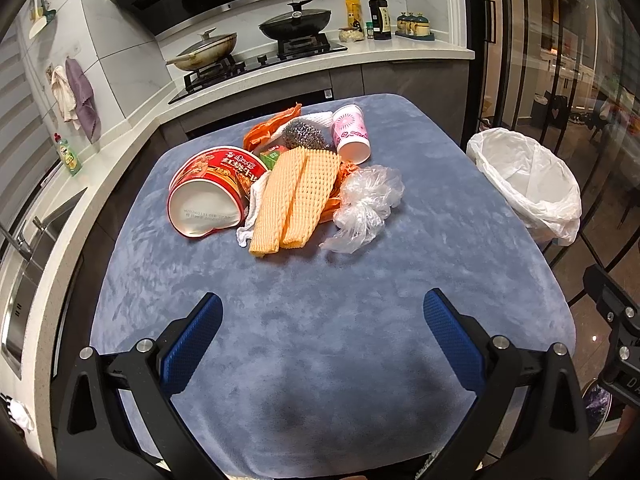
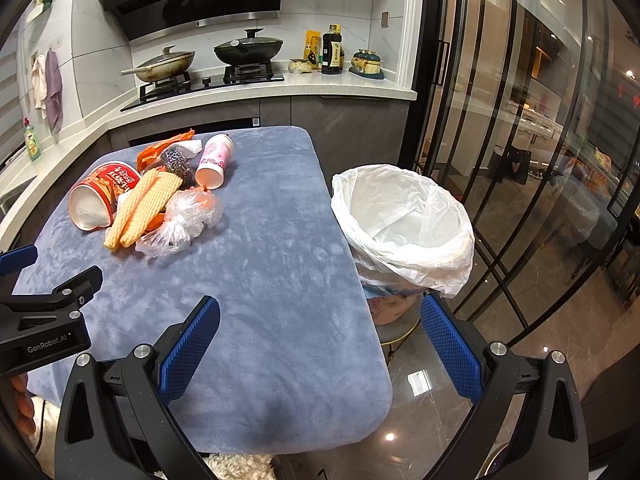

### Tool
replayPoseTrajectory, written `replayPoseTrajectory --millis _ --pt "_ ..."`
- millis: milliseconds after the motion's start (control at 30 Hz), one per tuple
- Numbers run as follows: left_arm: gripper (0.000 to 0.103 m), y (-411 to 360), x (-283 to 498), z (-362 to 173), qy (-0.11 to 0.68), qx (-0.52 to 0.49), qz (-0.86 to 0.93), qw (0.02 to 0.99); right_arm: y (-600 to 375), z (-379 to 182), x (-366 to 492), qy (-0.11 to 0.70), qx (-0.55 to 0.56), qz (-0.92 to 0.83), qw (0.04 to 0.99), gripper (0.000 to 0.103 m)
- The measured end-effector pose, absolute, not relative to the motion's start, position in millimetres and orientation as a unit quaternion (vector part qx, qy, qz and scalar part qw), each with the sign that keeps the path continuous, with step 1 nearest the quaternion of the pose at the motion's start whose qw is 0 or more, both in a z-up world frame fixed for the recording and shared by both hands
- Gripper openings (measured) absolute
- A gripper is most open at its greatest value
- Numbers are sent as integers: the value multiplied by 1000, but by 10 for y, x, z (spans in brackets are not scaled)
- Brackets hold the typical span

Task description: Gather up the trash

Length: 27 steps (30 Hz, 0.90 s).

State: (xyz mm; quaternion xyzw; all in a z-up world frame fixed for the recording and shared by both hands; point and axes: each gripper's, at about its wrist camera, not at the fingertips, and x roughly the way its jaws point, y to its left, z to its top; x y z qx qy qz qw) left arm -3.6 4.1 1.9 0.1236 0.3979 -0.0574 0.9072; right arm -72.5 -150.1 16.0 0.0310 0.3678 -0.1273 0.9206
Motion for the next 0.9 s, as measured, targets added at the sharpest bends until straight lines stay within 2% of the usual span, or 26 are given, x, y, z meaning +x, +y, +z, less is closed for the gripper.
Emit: replayPoseTrajectory --millis 900 --pt "96 64 1 -15 406 120 -61 904 -1512 120 -696 369 32 -129 920 96"
